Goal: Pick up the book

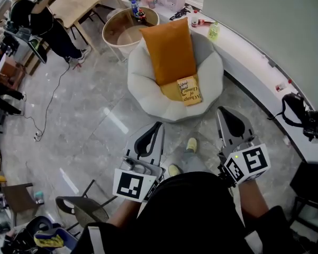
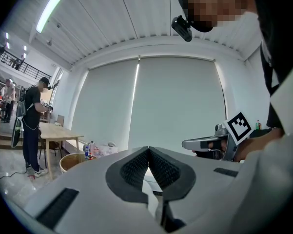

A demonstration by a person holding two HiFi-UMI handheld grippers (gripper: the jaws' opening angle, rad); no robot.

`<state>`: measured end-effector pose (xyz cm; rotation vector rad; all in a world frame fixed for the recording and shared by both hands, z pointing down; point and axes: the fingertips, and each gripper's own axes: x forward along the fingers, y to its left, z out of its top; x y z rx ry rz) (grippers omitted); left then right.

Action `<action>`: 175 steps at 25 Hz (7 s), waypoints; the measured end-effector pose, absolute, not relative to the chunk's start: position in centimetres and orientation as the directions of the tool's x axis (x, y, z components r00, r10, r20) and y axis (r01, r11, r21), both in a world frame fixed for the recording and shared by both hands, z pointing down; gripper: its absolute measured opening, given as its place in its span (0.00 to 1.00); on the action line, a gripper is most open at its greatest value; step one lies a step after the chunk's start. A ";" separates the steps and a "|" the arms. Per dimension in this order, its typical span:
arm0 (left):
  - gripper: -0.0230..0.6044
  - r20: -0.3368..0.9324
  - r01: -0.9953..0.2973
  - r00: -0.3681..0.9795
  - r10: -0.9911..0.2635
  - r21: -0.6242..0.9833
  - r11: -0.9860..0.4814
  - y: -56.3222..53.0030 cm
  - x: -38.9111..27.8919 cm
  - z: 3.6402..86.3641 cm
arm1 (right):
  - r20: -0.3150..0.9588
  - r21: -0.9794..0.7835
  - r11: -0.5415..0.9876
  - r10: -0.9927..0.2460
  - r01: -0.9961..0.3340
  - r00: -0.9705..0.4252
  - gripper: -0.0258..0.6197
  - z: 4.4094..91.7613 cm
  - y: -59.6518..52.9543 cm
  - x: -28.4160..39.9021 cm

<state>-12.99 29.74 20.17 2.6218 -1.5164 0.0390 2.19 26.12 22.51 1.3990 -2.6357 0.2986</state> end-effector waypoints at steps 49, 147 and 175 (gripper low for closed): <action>0.06 0.131 -0.870 0.492 -0.861 0.043 -0.491 12.8 -8.5 20.2 | 0.209 -0.164 0.558 -0.787 -0.814 -0.581 0.04 22.8 9.2 5.8; 0.06 0.292 -0.887 0.456 -0.841 0.070 -0.457 -12.6 -7.2 26.1 | 0.285 -0.214 0.543 -0.761 -0.812 -0.583 0.04 28.8 -16.6 8.5; 0.06 0.445 -0.883 0.466 -0.765 0.179 -0.433 -17.0 -6.3 37.9 | 0.426 -0.249 0.556 -0.673 -0.793 -0.605 0.04 38.1 -21.3 8.6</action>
